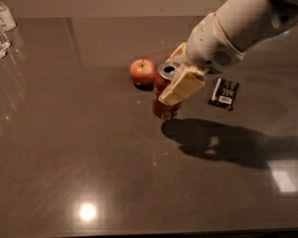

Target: Move coke can near apple

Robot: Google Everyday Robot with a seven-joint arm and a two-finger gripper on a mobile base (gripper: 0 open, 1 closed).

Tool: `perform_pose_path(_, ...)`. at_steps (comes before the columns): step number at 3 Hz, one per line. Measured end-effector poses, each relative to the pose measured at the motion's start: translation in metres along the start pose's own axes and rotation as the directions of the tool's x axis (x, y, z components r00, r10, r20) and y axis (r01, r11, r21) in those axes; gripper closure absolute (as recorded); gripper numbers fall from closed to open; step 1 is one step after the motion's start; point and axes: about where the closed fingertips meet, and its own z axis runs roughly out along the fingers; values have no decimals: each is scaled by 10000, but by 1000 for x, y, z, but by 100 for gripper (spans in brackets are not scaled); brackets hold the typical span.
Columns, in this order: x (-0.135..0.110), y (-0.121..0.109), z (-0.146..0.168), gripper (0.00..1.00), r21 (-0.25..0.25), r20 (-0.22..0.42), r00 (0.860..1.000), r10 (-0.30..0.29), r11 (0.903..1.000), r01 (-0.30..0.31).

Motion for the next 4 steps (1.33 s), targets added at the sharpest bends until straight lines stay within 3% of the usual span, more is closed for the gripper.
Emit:
perform_pose_path(1,0,-28,12,100,255,-9,10000,96,9996,-95)
perform_pose_path(4,24,-90,45,100,319,-262,9971,710,9970,-701)
